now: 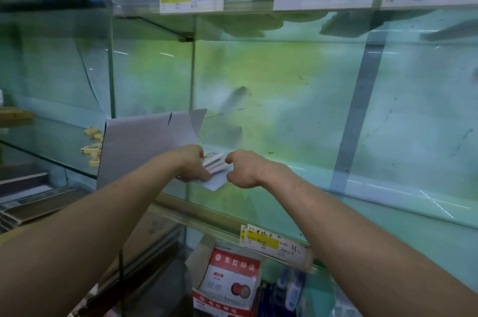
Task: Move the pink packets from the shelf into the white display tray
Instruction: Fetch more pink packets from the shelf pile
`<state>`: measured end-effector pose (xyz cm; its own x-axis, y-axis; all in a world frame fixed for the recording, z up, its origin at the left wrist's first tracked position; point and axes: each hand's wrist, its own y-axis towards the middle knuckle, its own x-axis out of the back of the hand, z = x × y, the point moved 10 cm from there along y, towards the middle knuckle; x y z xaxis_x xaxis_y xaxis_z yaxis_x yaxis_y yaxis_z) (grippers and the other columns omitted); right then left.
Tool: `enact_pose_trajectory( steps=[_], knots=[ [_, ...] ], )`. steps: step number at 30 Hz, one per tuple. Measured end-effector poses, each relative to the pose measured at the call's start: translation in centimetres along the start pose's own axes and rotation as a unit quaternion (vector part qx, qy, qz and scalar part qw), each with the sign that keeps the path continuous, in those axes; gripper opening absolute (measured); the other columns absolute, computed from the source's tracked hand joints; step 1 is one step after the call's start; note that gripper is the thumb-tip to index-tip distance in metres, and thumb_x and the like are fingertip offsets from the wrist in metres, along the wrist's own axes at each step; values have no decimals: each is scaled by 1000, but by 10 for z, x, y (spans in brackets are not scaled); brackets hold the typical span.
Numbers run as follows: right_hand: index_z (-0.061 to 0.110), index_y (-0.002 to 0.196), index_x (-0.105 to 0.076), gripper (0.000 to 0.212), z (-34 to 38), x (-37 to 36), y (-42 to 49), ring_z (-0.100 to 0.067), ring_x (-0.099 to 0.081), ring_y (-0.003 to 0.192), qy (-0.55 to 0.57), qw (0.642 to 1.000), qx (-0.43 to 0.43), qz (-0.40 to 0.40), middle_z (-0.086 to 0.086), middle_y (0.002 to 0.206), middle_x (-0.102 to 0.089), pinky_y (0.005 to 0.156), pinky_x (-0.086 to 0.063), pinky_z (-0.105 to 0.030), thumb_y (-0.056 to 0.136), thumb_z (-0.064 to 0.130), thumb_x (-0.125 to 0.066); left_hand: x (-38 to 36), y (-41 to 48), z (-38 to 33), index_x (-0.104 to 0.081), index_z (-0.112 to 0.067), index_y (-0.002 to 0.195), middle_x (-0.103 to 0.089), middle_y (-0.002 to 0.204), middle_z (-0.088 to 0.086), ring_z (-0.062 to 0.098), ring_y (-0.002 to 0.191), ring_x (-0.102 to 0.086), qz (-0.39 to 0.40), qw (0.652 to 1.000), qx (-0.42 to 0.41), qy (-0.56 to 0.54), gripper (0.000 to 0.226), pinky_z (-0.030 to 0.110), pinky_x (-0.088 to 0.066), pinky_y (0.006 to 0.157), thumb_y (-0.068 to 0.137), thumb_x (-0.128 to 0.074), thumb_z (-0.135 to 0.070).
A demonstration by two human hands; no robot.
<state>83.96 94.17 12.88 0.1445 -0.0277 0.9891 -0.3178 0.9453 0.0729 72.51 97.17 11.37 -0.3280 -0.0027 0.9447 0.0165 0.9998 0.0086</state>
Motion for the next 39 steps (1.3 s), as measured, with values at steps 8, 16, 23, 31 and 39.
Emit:
enact_pose_trajectory(
  steps=[8,16,23,31,39],
  knots=[
    [10,138,-41,52,8,24,-2,-33,-44,123,-45,991,37,-121,-14,137,-42,101,-41,-42,87,9,-53,39,-10,-23,-64,-2,88,-61,82,14,30,81,-53,-88,995,-50,22,18,29,-39,69,93,-53,-15],
    [13,128,-43,51,7,64,-15,-30,-46,121,-120,951,10,-286,-10,127,-52,102,-31,-43,80,8,-58,48,-22,-53,-66,-15,76,-63,75,11,27,72,-52,-118,984,-135,21,21,29,-39,63,91,-53,-9],
    [8,105,-61,21,-6,53,-20,-33,-61,98,-136,968,-5,-211,-13,106,-64,66,-34,-30,90,4,-48,34,-6,-47,-60,-10,91,-59,87,9,26,83,-54,-129,983,-109,-76,27,30,-40,72,84,-65,-36],
    [7,105,-60,22,-17,43,-24,-33,-61,97,-131,973,-12,-188,-13,104,-63,67,-33,-30,87,1,-48,-8,10,-15,-56,-8,95,-61,95,13,28,79,-53,-36,998,-8,53,30,27,-40,68,90,-57,-37],
    [9,101,-60,22,-20,39,-27,-32,-49,77,-134,973,-19,-186,-10,90,-57,65,-32,-30,86,-1,-48,1,8,-25,-40,-10,57,-48,77,25,35,81,-61,-57,993,-5,107,38,35,-48,63,83,-63,-24]
  ],
)
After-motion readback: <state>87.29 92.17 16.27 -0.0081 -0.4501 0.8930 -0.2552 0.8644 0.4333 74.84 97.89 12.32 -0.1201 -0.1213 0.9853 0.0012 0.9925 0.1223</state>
